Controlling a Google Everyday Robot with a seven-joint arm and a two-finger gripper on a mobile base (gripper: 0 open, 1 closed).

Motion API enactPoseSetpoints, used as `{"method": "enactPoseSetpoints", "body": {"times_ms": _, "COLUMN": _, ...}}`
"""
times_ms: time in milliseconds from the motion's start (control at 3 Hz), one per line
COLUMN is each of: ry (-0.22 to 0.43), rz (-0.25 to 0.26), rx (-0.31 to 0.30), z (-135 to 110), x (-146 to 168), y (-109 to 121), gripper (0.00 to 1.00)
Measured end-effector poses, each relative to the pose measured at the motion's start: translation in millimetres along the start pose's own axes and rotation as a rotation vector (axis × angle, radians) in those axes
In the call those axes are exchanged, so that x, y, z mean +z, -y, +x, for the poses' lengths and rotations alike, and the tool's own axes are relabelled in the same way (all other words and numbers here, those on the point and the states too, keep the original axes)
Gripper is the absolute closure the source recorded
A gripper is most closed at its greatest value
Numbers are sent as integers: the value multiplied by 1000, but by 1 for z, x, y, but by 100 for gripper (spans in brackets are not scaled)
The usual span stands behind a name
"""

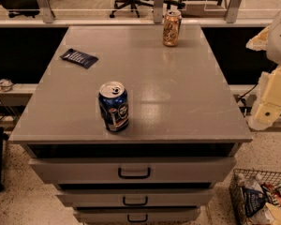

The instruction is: Knock orange can over

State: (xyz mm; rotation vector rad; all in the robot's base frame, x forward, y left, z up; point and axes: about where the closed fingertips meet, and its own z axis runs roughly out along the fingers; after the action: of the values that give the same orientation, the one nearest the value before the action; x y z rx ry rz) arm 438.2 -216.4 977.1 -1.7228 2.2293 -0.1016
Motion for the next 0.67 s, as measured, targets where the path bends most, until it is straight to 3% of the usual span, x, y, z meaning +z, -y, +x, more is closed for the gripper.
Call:
{"method": "enactPoseSetpoints", "body": {"times_ms": 333, "ry": 0, "rz": 0, "rx": 0, "z": 0, "x": 0, "y": 0, "gripper": 0}}
{"method": "enactPoseSetpoints", "body": {"times_ms": 667, "ry": 78, "rz": 19, "rx": 41, "z": -1, "x": 20, "y": 5, "gripper": 0}}
